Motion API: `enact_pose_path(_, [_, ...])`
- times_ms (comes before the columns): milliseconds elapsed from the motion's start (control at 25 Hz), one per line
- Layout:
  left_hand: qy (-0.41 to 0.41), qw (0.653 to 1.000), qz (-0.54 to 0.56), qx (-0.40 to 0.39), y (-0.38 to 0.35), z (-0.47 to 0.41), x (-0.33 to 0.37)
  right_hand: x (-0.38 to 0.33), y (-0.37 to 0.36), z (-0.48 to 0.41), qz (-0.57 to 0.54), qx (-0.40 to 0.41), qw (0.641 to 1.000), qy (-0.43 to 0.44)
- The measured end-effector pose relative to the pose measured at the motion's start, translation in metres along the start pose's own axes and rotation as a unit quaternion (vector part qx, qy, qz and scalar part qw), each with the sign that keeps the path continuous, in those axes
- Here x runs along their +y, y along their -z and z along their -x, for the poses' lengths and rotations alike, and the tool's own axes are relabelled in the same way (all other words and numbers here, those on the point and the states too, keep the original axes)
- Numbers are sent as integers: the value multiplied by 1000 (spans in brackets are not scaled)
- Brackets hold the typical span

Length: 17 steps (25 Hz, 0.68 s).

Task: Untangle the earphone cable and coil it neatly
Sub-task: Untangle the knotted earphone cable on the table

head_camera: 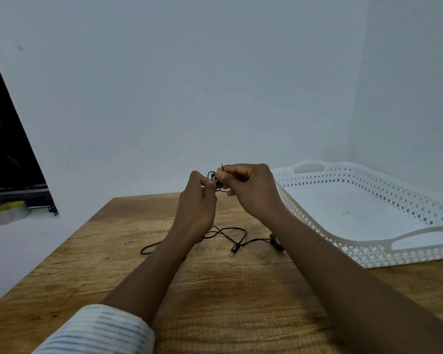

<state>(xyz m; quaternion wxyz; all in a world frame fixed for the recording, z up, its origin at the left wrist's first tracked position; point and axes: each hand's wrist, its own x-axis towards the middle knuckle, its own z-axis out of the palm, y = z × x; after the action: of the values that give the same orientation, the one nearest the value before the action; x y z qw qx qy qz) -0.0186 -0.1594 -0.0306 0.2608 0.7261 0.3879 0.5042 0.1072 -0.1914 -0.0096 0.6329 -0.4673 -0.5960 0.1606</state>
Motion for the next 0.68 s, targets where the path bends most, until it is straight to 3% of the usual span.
enact_pose_path(200, [41, 996, 78, 23, 0, -1, -1, -3, -3, 1, -16, 18, 998, -58])
enact_pose_path(680, [28, 994, 99, 22, -2, 1, 2, -7, 0, 4, 78, -7, 997, 22])
